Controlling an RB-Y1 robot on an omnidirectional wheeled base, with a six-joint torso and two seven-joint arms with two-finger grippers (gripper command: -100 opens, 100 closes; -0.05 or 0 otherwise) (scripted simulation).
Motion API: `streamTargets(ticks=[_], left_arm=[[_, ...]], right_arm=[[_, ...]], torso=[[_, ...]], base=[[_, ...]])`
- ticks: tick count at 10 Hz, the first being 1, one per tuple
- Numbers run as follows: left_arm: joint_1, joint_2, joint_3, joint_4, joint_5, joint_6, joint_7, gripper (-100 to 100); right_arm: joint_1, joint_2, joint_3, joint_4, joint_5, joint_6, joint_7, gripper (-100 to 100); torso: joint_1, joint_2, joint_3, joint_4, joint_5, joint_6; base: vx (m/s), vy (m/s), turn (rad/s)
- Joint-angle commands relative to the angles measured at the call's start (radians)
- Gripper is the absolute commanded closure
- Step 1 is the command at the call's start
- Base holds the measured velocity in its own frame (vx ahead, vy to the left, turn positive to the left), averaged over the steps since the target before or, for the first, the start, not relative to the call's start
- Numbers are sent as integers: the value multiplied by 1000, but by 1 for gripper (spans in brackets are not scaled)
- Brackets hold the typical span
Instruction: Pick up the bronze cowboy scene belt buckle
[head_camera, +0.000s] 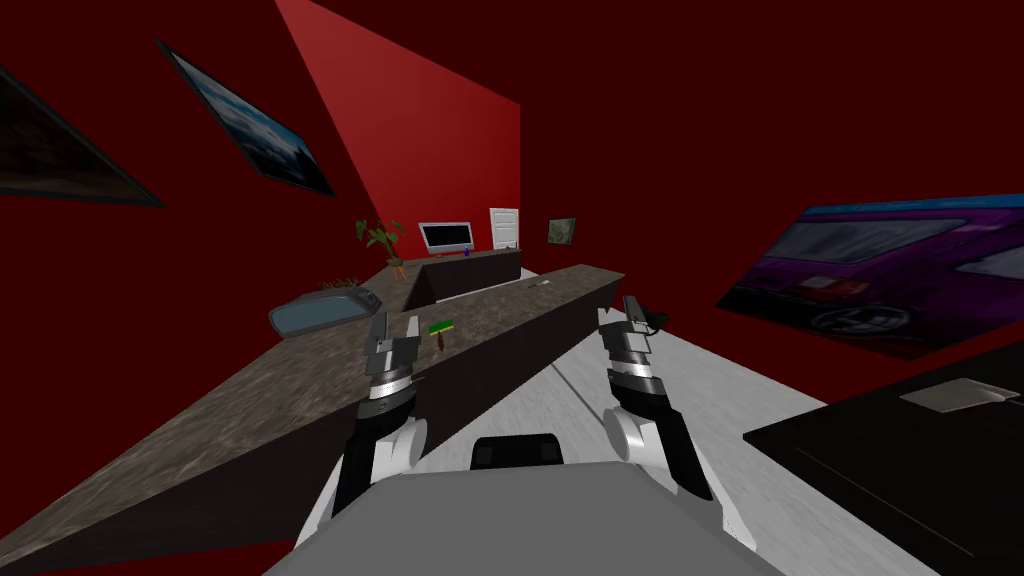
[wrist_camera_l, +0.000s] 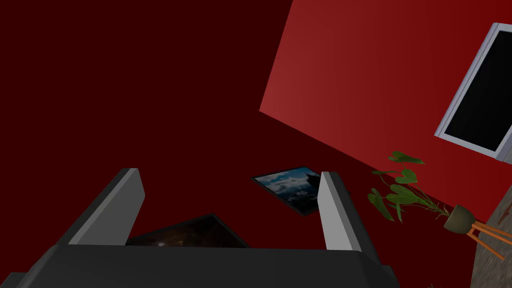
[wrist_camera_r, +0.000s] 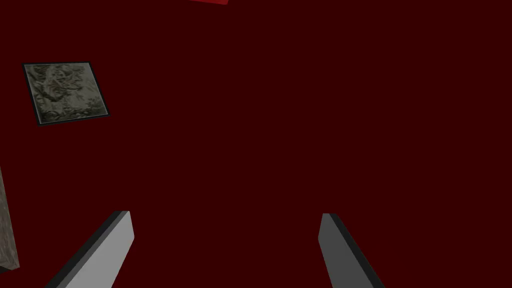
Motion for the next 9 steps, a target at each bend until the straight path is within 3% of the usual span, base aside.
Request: streamTargets(ticks=[1,9], left_arm=[[7,33,5,-2,2,12,-1,-100],[91,263,65,-37,19,161,-16,-100]], right_arm=[[0,0,0,0,0,0,0,0],[0,0,0,0,0,0,0,0]], torso=[[0,0,0,0,0,0],[1,0,0,0,0,0]], base=[[2,0,-27],[-1,10,-55]])
